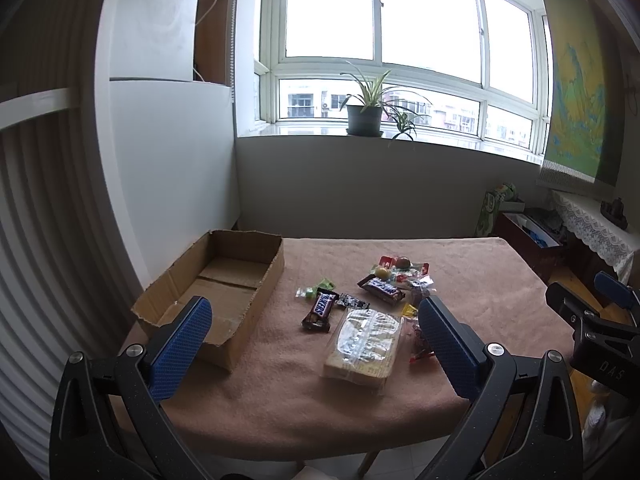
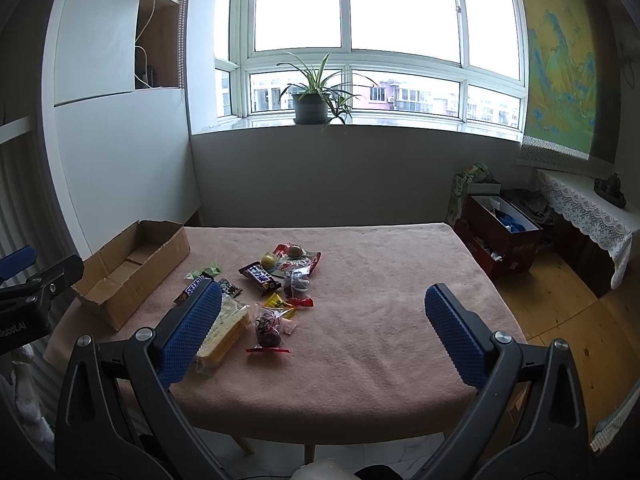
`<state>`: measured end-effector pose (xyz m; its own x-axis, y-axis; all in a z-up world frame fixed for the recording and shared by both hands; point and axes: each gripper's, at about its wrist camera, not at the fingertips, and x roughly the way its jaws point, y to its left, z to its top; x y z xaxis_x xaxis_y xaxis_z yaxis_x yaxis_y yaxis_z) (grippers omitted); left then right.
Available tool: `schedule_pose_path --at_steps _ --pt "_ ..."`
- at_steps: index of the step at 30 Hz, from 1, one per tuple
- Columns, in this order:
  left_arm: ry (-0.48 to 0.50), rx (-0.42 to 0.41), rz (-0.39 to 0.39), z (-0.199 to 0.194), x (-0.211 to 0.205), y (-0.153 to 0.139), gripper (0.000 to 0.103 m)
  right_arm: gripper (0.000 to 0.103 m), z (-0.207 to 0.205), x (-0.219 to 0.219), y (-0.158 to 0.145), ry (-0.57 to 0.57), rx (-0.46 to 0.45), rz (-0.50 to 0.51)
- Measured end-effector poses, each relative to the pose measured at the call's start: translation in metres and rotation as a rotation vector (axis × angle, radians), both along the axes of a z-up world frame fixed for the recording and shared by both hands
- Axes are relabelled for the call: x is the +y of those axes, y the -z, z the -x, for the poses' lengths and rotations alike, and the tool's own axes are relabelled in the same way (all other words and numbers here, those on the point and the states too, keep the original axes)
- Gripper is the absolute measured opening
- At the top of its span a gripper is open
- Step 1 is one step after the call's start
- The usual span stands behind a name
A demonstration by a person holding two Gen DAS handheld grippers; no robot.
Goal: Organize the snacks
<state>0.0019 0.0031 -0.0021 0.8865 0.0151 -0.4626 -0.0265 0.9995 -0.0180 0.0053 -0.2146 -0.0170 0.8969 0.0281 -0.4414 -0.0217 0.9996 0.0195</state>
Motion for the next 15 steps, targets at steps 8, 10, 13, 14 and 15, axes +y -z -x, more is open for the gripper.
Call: schedule_pose_path --at_steps 8,10,13,14,15 --pt "0.002 0.002 0.002 -0.0020 0.0011 0.0014 0.103 0.103 0.0003 -0.0016 0.0010 0.000 0.007 -0.006" --pt "0.002 0.001 0.000 -0.0020 0.0005 0.0021 0.103 0.103 0.0005 -0.0022 0.0010 0.000 0.006 -0.006" --pt "0.002 0.000 0.000 -0.0029 0.0011 0.0032 0.103 0.103 0.0005 -0.0025 0.0010 0.000 0.007 -0.006" --pt "0.002 0.000 0.000 -0.0033 0.0014 0.0036 0.103 0.103 0.0004 -0.0025 0.0011 0.000 0.008 -0.007" --pt "0.003 0.000 0.000 -0.0037 0.0019 0.0040 0.103 0.103 0.0005 -0.0025 0.0011 0.000 0.009 -0.009"
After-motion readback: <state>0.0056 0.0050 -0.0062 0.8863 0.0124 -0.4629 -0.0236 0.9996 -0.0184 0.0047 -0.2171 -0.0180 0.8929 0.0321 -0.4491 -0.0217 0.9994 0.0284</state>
